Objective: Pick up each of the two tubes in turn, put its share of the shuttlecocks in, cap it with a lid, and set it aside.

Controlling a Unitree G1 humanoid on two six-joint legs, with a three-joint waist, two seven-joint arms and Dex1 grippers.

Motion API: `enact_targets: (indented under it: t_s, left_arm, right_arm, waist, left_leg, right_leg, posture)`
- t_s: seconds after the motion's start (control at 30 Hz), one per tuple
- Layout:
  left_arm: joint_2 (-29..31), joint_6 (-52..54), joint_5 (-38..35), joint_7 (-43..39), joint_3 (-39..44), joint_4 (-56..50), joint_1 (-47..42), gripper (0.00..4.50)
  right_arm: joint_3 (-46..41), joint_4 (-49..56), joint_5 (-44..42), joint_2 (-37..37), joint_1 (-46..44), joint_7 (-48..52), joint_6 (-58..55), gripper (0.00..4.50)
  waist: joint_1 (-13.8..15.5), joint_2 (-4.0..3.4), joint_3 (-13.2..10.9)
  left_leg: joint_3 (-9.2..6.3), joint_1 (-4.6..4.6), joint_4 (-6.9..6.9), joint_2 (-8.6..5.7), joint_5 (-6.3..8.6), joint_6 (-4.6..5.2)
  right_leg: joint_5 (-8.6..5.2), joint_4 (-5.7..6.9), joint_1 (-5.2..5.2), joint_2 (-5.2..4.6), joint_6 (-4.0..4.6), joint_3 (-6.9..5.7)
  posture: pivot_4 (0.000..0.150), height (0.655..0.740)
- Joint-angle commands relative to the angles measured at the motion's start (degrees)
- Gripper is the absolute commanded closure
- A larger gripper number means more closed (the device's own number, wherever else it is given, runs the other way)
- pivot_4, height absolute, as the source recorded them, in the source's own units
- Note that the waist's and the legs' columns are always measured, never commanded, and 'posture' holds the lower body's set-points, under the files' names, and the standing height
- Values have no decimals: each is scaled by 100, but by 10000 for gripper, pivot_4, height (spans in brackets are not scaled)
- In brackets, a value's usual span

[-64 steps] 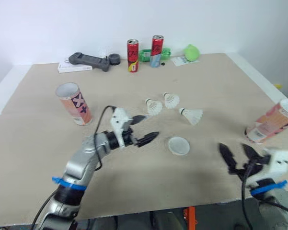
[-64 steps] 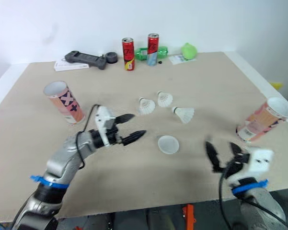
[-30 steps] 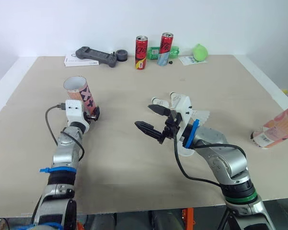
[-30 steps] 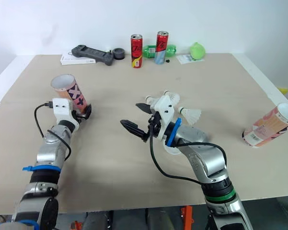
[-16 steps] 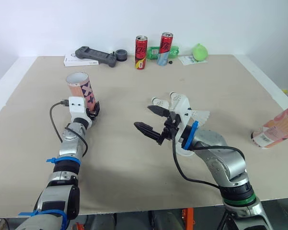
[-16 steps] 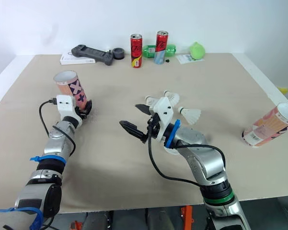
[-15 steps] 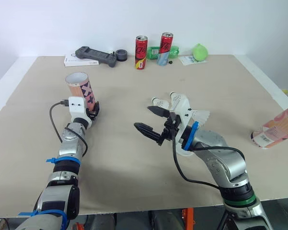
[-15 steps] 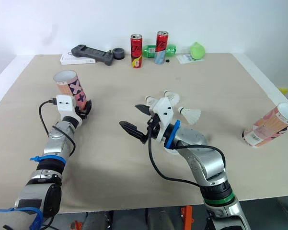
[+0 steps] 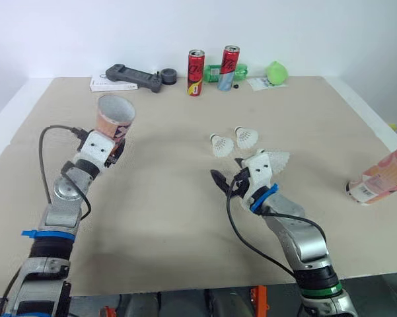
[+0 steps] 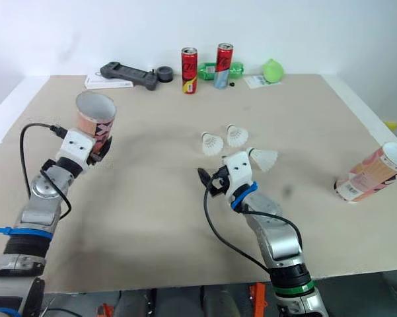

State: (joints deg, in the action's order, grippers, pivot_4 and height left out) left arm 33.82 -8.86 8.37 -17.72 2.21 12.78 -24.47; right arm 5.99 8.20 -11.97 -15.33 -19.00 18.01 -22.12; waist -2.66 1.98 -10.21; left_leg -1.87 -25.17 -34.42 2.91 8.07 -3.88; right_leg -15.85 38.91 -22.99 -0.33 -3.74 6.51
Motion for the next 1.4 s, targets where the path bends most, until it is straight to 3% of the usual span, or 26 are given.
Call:
enact_targets:
  t_s: [0.03,0.13,0.37,0.6,0.67,0.7,0.77,0.87,0.9,1.07,1.17,1.3,1.4]
  left_arm:
    - [271,-53,415,-105,-147,-533,128,14185]
    - [468,-64,746,-167,-272,-765,234,14185]
    - [899,-64,1441,-377,-520,-1274,556,14185]
    - [1026,-38,1751,-501,-592,-1470,774,14185]
    - [1034,-36,1829,-518,-602,-1507,804,15229]
    - [1034,-35,1875,-524,-618,-1522,815,15229]
    - [1066,-74,2017,-530,-682,-1558,851,15229]
    - [1077,-92,2143,-510,-731,-1538,864,15229]
    - [1077,-94,2169,-508,-741,-1523,870,15229]
    - [974,-19,2140,-505,-771,-1477,909,15229]
    - [895,26,2129,-517,-829,-1450,858,15229]
    - [762,137,2057,-589,-891,-1290,713,15229]
    - [641,229,1950,-635,-905,-1153,653,15229]
  right_arm:
    - [-40,-235,98,191,-324,-64,224,0]
    - [40,-786,221,437,-679,-103,353,0]
    - [-119,-3230,577,1052,-1934,-424,1319,0]
    - [-411,-5026,707,1259,-2896,-717,2162,0]
    - [-426,-5354,775,1271,-3058,-770,2349,10240]
    - [-447,-5484,795,1280,-3115,-789,2426,12569]
    - [-491,-5677,829,1305,-3195,-796,2567,24669]
    - [-525,-5809,828,1323,-3262,-767,2696,37350]
    - [-541,-5814,815,1326,-3265,-754,2718,44542]
    - [-604,-4989,475,1335,-2961,-185,2426,44542]
    - [-434,-3520,94,1077,-2435,742,1801,44542]
    - [-92,-607,-1103,9,-1482,2472,489,44542]
    - [117,308,-1360,-468,-1327,2754,-237,44542]
  waist:
    - [-8,-1,0]
    - [-13,-1,-1]
    - [-24,-2,-2]
    - [-28,-4,-3]
    - [-30,-4,-3]
    - [-30,-4,-3]
    - [-34,-4,-3]
    - [-38,-5,-3]
    - [-42,-5,-3]
    - [-49,-6,-4]
    - [-42,-7,-4]
    - [20,-23,-15]
    - [-13,-25,-15]
  left_leg:
    - [3,1,1,3,-3,4]
    - [3,1,1,9,-6,8]
    - [19,-4,9,19,-8,9]
    - [20,-12,16,17,-8,9]
    - [19,-12,17,18,-8,9]
    - [19,-12,17,18,-8,9]
    - [19,-12,17,18,-8,9]
    - [19,-12,17,18,-8,9]
    - [19,-12,18,18,-8,9]
    - [19,-12,17,18,-8,9]
    - [17,-14,19,18,-7,10]
    - [-2,-39,12,3,-6,9]
    - [-1,-37,5,2,-6,9]
  right_leg:
    - [2,0,-2,1,-2,0]
    - [4,2,-5,7,-1,-1]
    - [13,6,-23,9,13,-1]
    - [26,6,-32,8,43,1]
    - [26,6,-33,9,44,1]
    - [26,6,-34,9,44,1]
    - [26,6,-33,9,44,0]
    - [26,6,-33,10,44,1]
    - [26,6,-34,10,44,1]
    - [26,7,-34,10,44,1]
    - [25,8,-33,10,44,1]
    - [18,8,-35,4,31,-1]
    - [17,8,-33,2,31,-1]
  posture:
    - [1500,7400]
    - [1500,7400]
    - [1500,7400]
    - [1500,7400]
    - [1500,7400]
    - [1500,7400]
    - [1500,7400]
    - [1500,7400]
    - [1500,7400]
    - [1500,7400]
    - [1500,7400]
    - [1500,7400]
    - [1500,7400]
